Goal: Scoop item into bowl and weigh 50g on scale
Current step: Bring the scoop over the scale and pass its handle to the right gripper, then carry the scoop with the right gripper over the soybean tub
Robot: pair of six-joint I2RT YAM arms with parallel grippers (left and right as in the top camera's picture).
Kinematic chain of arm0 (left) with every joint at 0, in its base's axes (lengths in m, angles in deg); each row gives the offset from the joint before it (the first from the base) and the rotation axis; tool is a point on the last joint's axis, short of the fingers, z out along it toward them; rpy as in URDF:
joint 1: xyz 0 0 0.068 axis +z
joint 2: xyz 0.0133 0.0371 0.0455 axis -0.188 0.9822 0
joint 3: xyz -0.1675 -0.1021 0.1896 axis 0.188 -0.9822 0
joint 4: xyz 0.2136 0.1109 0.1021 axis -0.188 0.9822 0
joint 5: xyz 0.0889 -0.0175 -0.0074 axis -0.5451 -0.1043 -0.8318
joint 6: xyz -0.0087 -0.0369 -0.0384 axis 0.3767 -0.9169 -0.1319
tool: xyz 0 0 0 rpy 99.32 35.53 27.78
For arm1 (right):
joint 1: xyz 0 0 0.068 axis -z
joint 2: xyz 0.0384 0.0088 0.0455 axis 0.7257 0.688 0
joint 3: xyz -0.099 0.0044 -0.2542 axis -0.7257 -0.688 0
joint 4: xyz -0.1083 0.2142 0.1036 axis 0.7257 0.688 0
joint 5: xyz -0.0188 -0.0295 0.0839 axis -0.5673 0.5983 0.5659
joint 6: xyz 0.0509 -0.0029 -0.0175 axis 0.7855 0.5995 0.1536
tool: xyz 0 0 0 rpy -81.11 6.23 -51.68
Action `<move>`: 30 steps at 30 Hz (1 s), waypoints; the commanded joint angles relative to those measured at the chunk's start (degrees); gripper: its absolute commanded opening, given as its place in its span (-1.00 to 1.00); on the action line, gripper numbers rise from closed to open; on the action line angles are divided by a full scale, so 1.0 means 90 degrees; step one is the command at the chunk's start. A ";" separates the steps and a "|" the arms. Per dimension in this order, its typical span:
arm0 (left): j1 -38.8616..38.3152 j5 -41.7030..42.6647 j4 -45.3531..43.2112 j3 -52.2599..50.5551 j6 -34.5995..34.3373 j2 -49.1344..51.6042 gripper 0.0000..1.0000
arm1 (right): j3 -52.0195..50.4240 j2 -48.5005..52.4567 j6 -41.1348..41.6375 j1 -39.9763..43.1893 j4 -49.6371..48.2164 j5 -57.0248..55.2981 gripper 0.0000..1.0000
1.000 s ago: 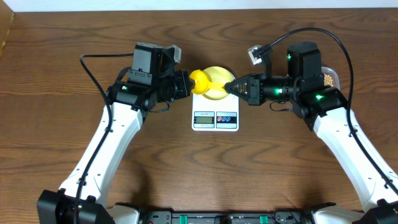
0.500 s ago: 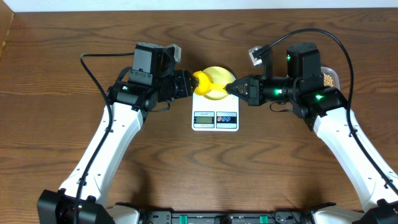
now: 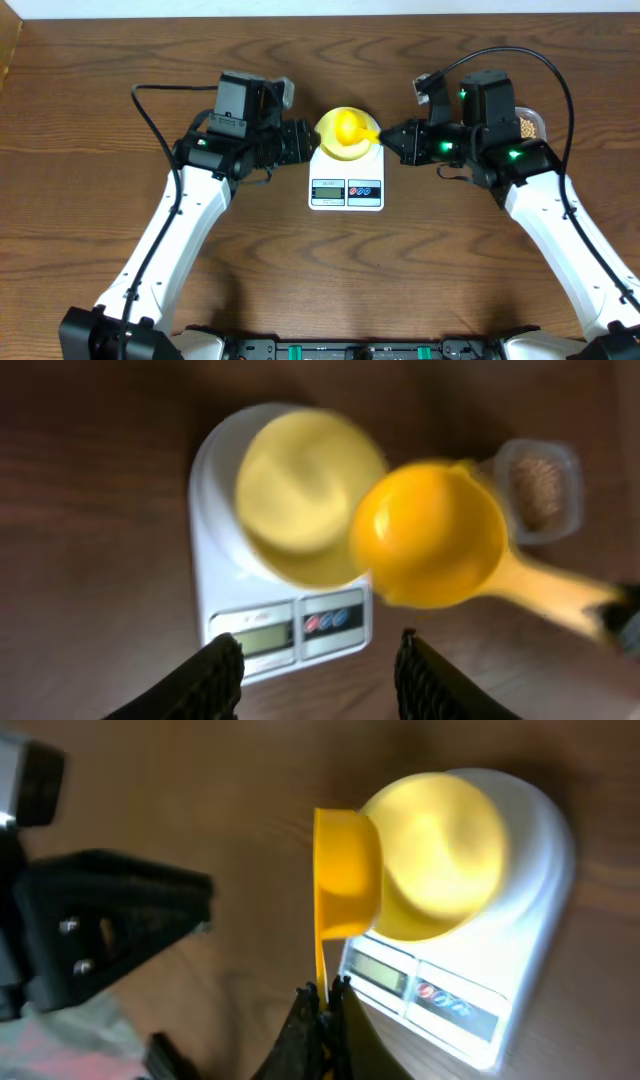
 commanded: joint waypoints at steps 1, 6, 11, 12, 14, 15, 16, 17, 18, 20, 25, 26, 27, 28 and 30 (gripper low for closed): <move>-0.0248 -0.0741 0.0318 0.0138 0.0653 -0.0129 0.04 | 0.0617 0.0012 -0.0605 0.0053 0.0478 -0.1124 -0.98; -0.0714 -0.1406 0.0709 0.0138 0.0828 -0.0129 0.04 | 0.1491 0.0012 -0.0991 0.0051 0.1258 -0.2424 -0.98; -0.1146 -0.1418 0.0996 0.0138 0.1202 -0.0126 0.03 | 0.1967 0.0012 -0.1027 0.0051 0.1744 -0.3247 -0.98; -0.1231 -0.1416 0.1066 0.0138 0.1282 -0.0126 0.03 | 0.2008 0.0012 -0.1022 0.0051 0.1848 -0.3422 -0.98; -0.1360 -0.1413 0.1178 0.0136 0.1375 -0.0126 0.03 | 0.2023 0.0012 -0.0976 0.0051 0.1989 -0.3662 -0.98; -0.1433 -0.1409 0.1248 0.0136 0.1435 -0.0121 0.03 | 0.2023 0.0012 -0.0913 0.0051 0.2101 -0.3803 -0.98; -0.1503 -0.1411 0.1316 0.0136 0.1506 -0.0114 0.03 | 0.2023 0.0012 -0.0845 0.0051 0.2229 -0.3925 -1.00; -0.1562 -0.1409 0.1377 0.0136 0.1571 -0.0097 0.03 | 0.2023 0.0012 -0.0782 0.0051 0.2346 -0.4027 -0.98; -0.1615 -0.1409 0.1438 0.0136 0.1610 -0.0075 0.03 | 0.2023 0.0012 -0.0753 0.0051 0.2460 -0.4112 -0.98; -0.1715 -0.1404 0.1511 0.0112 0.1649 0.0007 0.02 | 0.2023 0.0012 -0.0641 0.0051 0.2713 -0.4354 -0.98; -0.1955 -0.1387 0.1460 0.0015 0.1656 0.0335 0.02 | 0.2023 0.0012 -0.0306 0.0100 0.3264 -0.5032 -0.98; -0.2016 -0.1314 0.1433 0.0015 0.1741 0.0449 0.01 | 0.2023 0.0012 -0.0206 0.0138 0.3376 -0.5132 -0.98; -0.2076 -0.1207 0.1394 0.0015 0.1848 0.0568 0.01 | 0.2023 0.0012 -0.0090 0.0194 0.3478 -0.5185 -0.98; -0.2118 -0.1154 0.1358 0.0015 0.1863 0.0661 0.01 | 0.2023 0.0012 -0.0056 0.0228 0.3521 -0.5187 -0.98; -0.2195 -0.0988 0.1270 0.0015 0.1885 0.0889 0.01 | 0.2023 0.0012 0.0058 0.0350 0.3628 -0.5187 -0.98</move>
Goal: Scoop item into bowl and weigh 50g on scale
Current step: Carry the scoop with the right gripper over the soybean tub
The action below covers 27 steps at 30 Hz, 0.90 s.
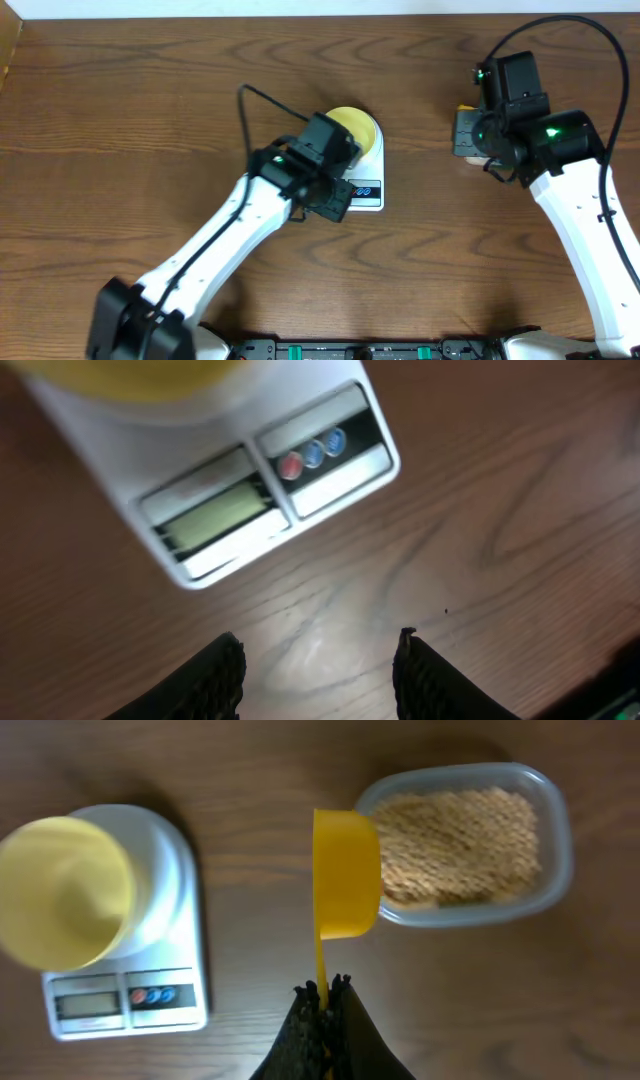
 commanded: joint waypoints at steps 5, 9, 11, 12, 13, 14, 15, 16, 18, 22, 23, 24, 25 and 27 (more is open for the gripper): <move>-0.0192 0.0515 -0.0367 0.0012 0.0277 0.0816 0.01 | 0.0114 -0.0022 0.0396 0.0459 0.0284 -0.0364 -0.98; -0.0192 0.0517 -0.0631 0.0012 0.0277 0.1073 0.01 | 0.0114 -0.0022 0.0393 0.0595 0.0398 -0.0364 -0.98; -0.0192 0.0549 -0.0787 0.0012 0.0284 0.1151 0.01 | 0.0114 -0.0022 0.0391 0.0612 0.0432 -0.0364 -0.98; -0.0192 0.0641 -0.0882 0.0012 0.0333 0.1195 0.01 | 0.0114 -0.0022 0.0391 0.0612 0.0449 -0.0364 -0.98; -0.0192 0.0673 -0.0969 0.0012 0.0338 0.1229 0.01 | 0.0114 -0.0022 0.0389 0.0612 0.0461 -0.0364 -0.98; -0.0192 0.0680 -0.1047 0.0012 0.0338 0.1270 0.01 | 0.0114 -0.0022 0.0386 0.0612 0.0469 -0.0364 -0.98; -0.0192 0.0680 -0.1141 0.0012 0.0338 0.1316 0.01 | 0.0114 -0.0022 0.0364 0.0612 0.0471 -0.0362 -0.98; -0.0192 0.0680 -0.1241 0.0012 0.0338 0.1379 0.01 | 0.0114 -0.0022 0.0342 0.0612 0.0471 -0.0362 -0.98; -0.0192 0.0658 -0.1384 0.0012 0.0338 0.1477 0.01 | 0.0114 -0.0022 0.0342 0.0612 0.0471 -0.0362 -0.98; -0.0192 0.0590 -0.1569 0.0012 0.0342 0.1688 0.01 | 0.0114 -0.0022 0.0318 0.0612 0.0481 -0.0362 -0.98; -0.0192 0.0566 -0.1576 0.0012 0.0340 0.1729 0.02 | 0.0114 -0.0022 0.0318 0.0612 0.0488 -0.0364 -0.98; -0.0192 0.0556 -0.1576 0.0012 0.0340 0.1768 0.01 | 0.0114 -0.0022 0.0291 0.0612 0.0495 -0.0362 -0.98; -0.0192 0.0554 -0.1586 0.0012 0.0342 0.1817 0.01 | 0.0114 -0.0022 0.0270 0.0612 0.0495 -0.0364 -0.98; -0.0192 0.0534 -0.1615 0.0012 0.0342 0.1887 0.01 | 0.0114 -0.0022 0.0221 0.0612 0.0495 -0.0364 -0.98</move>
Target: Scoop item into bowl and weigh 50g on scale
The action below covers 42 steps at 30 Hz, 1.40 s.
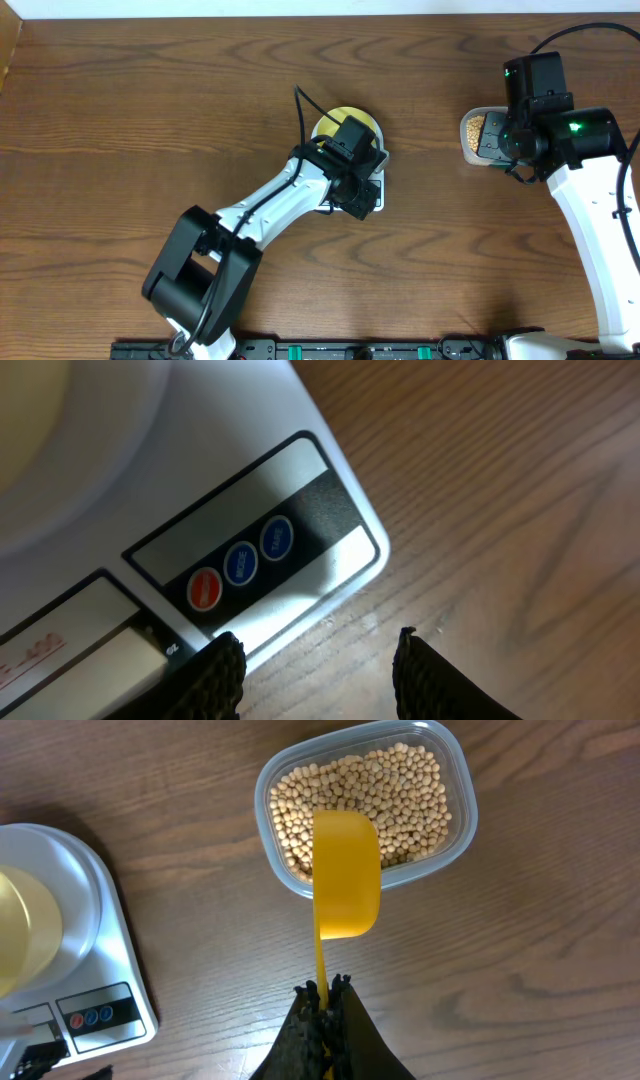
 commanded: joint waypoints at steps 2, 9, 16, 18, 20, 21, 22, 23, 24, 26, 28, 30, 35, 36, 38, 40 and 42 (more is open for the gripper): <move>-0.0015 -0.0117 -0.0083 0.0010 0.0131 0.0153 0.01 | 0.0114 -0.0022 -0.0090 0.0039 0.0010 -0.0102 -0.98; -0.0027 -0.0180 -0.0289 0.0007 0.0131 0.0158 0.01 | 0.0114 -0.0022 -0.0131 0.0039 0.0010 -0.0097 -0.98; -0.0032 -0.0299 -0.0318 0.0007 0.0131 0.0158 0.01 | 0.0114 -0.0022 -0.0131 0.0039 0.0100 -0.0053 -0.98; -0.0034 -0.0299 -0.0342 0.0007 0.0131 0.0158 0.01 | 0.0114 -0.0022 -0.0129 0.0039 0.0102 -0.0049 -0.98; -0.0032 -0.0299 -0.0359 0.0007 0.0131 0.0158 0.01 | 0.0114 -0.0022 -0.0131 0.0039 0.0100 -0.0051 -0.98; -0.0032 -0.0299 -0.0362 0.0007 0.0131 0.0158 0.01 | 0.0114 -0.0022 -0.0131 0.0039 0.0100 -0.0051 -0.98; -0.0034 -0.0299 -0.0359 0.0007 0.0131 0.0158 0.01 | 0.0114 -0.0022 -0.0129 0.0039 0.0102 -0.0051 -0.98; -0.0034 -0.0299 -0.0359 0.0007 0.0131 0.0160 0.01 | 0.0114 -0.0022 -0.0129 0.0039 0.0102 -0.0051 -0.98; -0.0034 -0.0299 -0.0359 0.0007 0.0131 0.0160 0.02 | 0.0114 -0.0022 -0.0129 0.0039 0.0102 -0.0049 -0.98; -0.0034 -0.0299 -0.0362 0.0007 0.0134 0.0163 0.01 | 0.0114 -0.0022 -0.0129 0.0039 0.0102 -0.0049 -0.98; -0.0034 -0.0301 -0.0362 0.0007 0.0134 0.0165 0.01 | 0.0114 -0.0022 -0.0129 0.0039 0.0102 -0.0051 -0.98; -0.0032 -0.0301 -0.0362 0.0007 0.0134 0.0165 0.01 | 0.0114 -0.0022 -0.0129 0.0039 0.0102 -0.0049 -0.98; -0.0034 -0.0464 -0.0374 -0.0002 0.0134 0.0189 0.01 | 0.0114 -0.0022 -0.0129 0.0039 0.0100 -0.0049 -0.98; -0.0032 -0.0464 -0.0381 -0.0007 0.0131 0.0189 0.01 | 0.0114 -0.0022 -0.0129 0.0039 0.0100 -0.0049 -0.98; -0.0032 -0.0466 -0.0389 -0.0007 0.0131 0.0189 0.01 | 0.0114 -0.0022 -0.0129 0.0039 0.0100 -0.0049 -0.98; -0.0032 -0.0471 -0.0408 -0.0010 0.0134 0.0189 0.01 | 0.0114 -0.0022 -0.0129 0.0039 0.0100 -0.0036 -0.98; -0.0034 -0.0488 -0.0410 -0.0012 0.0134 0.0189 0.02 | 0.0114 -0.0022 -0.0129 0.0039 0.0100 -0.0010 -0.98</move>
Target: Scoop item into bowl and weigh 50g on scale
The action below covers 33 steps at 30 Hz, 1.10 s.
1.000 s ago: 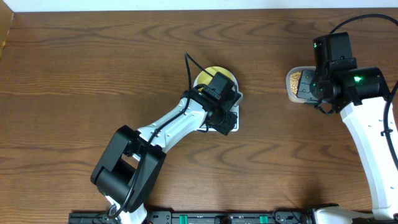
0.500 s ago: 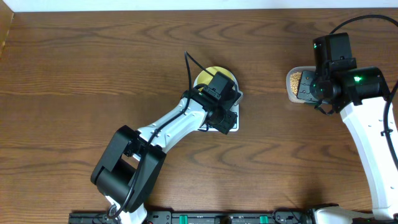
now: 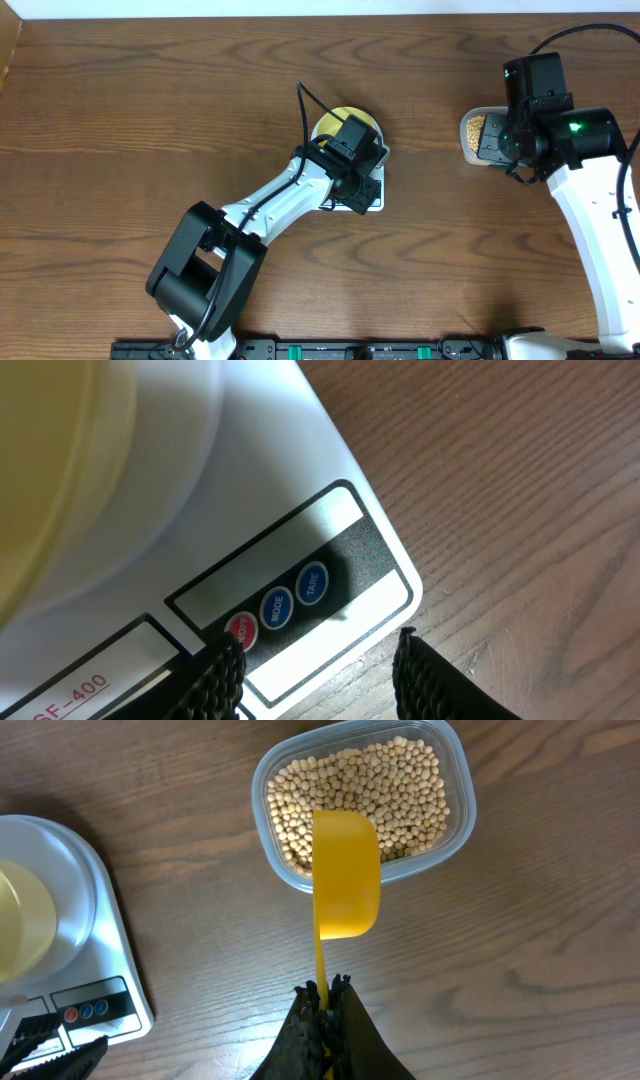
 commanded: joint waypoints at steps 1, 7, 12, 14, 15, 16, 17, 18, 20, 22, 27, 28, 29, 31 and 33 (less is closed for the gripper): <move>-0.0022 -0.0112 -0.0012 -0.0010 0.0129 0.0087 0.01 | 0.0114 -0.0022 -0.0075 0.0039 0.0015 -0.0005 -0.98; -0.0022 -0.0112 -0.0012 -0.0010 0.0129 0.0136 0.01 | 0.0114 -0.0022 -0.0070 0.0039 -0.0007 0.0017 -0.98; -0.0019 -0.0109 -0.0010 -0.0010 0.0126 0.0287 0.01 | 0.0114 -0.0022 -0.0051 0.0039 -0.0005 0.0024 -0.98; -0.0019 -0.0109 -0.0012 -0.0010 0.0129 0.0287 0.01 | 0.0114 -0.0022 -0.0053 0.0039 -0.0002 0.0056 -0.98; -0.0019 -0.0112 -0.0019 -0.0010 0.0129 0.0287 0.01 | 0.0114 -0.0022 -0.0051 0.0039 -0.0002 0.0070 -0.98; -0.0019 -0.0109 -0.0027 -0.0010 0.0129 0.0287 0.01 | 0.0114 -0.0022 -0.0051 0.0039 -0.0002 0.0075 -0.98; -0.0019 -0.0112 -0.0029 -0.0010 0.0129 0.0287 0.01 | 0.0114 -0.0022 -0.0051 0.0039 -0.0005 0.0090 -0.98; -0.0019 -0.0112 -0.0032 -0.0010 0.0129 0.0287 0.01 | 0.0114 -0.0022 -0.0051 0.0039 -0.0007 0.0092 -0.98; -0.0019 -0.0112 -0.0034 -0.0010 0.0129 0.0287 0.01 | 0.0114 -0.0022 -0.0051 0.0039 -0.0007 0.0092 -0.98; -0.0019 -0.0112 -0.0036 -0.0010 0.0129 0.0287 0.01 | 0.0114 -0.0022 -0.0051 0.0039 -0.0010 0.0092 -0.98; -0.0019 -0.0112 -0.0083 -0.0010 0.0138 0.0289 0.01 | 0.0114 -0.0022 -0.0049 0.0039 -0.0012 0.0092 -0.98; -0.0019 -0.0114 -0.0083 -0.0010 0.0153 0.0289 0.01 | 0.0114 -0.0022 -0.0049 0.0039 -0.0012 0.0092 -0.98; -0.0019 -0.0114 -0.0083 -0.0010 0.0153 0.0289 0.01 | 0.0114 -0.0022 -0.0049 0.0039 -0.0012 0.0092 -0.98; -0.0019 -0.0114 -0.0083 -0.0010 0.0153 0.0289 0.01 | 0.0114 -0.0022 -0.0049 0.0039 -0.0015 0.0092 -0.98; -0.0019 -0.0138 -0.0083 -0.0010 0.0153 0.0291 0.01 | 0.0114 -0.0022 -0.0049 0.0039 -0.0015 0.0090 -0.98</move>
